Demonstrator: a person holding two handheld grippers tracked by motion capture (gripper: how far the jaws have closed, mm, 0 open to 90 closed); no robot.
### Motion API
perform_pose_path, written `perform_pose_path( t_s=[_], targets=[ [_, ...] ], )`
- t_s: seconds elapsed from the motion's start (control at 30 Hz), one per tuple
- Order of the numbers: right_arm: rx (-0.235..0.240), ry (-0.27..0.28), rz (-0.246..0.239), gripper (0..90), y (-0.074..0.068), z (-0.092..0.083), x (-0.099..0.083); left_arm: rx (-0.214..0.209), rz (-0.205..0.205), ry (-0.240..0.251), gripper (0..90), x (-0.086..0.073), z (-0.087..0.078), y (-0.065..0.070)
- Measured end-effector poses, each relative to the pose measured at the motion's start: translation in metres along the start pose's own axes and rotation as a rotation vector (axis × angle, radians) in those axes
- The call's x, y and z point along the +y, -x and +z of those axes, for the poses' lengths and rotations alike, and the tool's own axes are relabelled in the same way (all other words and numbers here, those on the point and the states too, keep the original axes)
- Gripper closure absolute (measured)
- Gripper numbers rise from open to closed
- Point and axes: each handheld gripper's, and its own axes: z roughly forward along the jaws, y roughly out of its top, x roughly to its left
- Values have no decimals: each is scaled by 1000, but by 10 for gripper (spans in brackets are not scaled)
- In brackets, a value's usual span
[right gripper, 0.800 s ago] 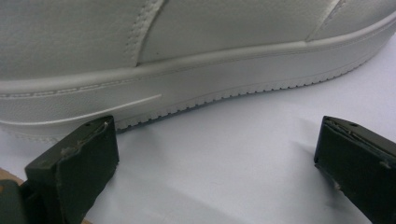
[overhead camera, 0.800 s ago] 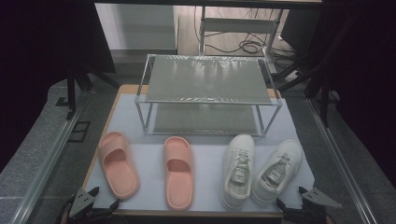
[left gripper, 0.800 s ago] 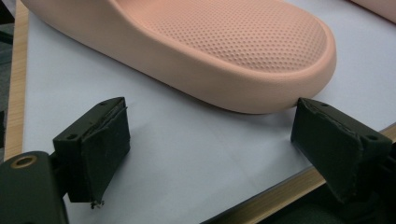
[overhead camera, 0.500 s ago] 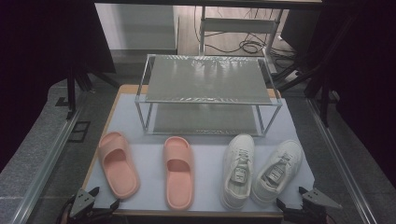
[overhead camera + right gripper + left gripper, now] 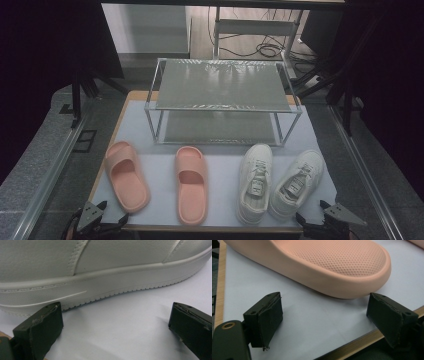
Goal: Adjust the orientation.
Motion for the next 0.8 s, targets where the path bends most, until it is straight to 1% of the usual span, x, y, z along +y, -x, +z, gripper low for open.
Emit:
perform_pose_path(
  t_s=[0.1, 0.13, 0.27, 0.37, 0.4, 0.47, 0.5, 0.7, 0.8],
  targets=[
    [-1, 5, 1, 0, 0, 0, -1, -7, -1, -9, 145, 2, -2, 1],
    [-3, 13, 1, 0, 0, 0, -1, -8, 8, -9, 145, 4, -4, 2],
    [-4, 19, 2, 0, 0, 0, -2, -3, 18, 4, 145, 8, -9, 6],
    [-5, 19, 2, 0, 0, 0, -2, 1, 9, 26, 147, 12, -14, 8],
    [-5, 19, 2, 0, 0, 0, -2, -2, 6, 38, 148, 14, -15, 8],
    [-5, 19, 3, 0, -1, 0, -2, -6, 2, 43, 154, 15, -17, 8],
    [-5, 20, 2, 0, 0, 0, -2, -19, -4, 53, 157, 18, -18, 8],
    [-6, 21, 2, 0, 0, 0, -2, -24, 1, 51, 163, 27, -19, 8],
    [-6, 21, 2, 0, -1, 0, -2, -20, -6, 54, 172, 31, -19, 8]
  ],
)
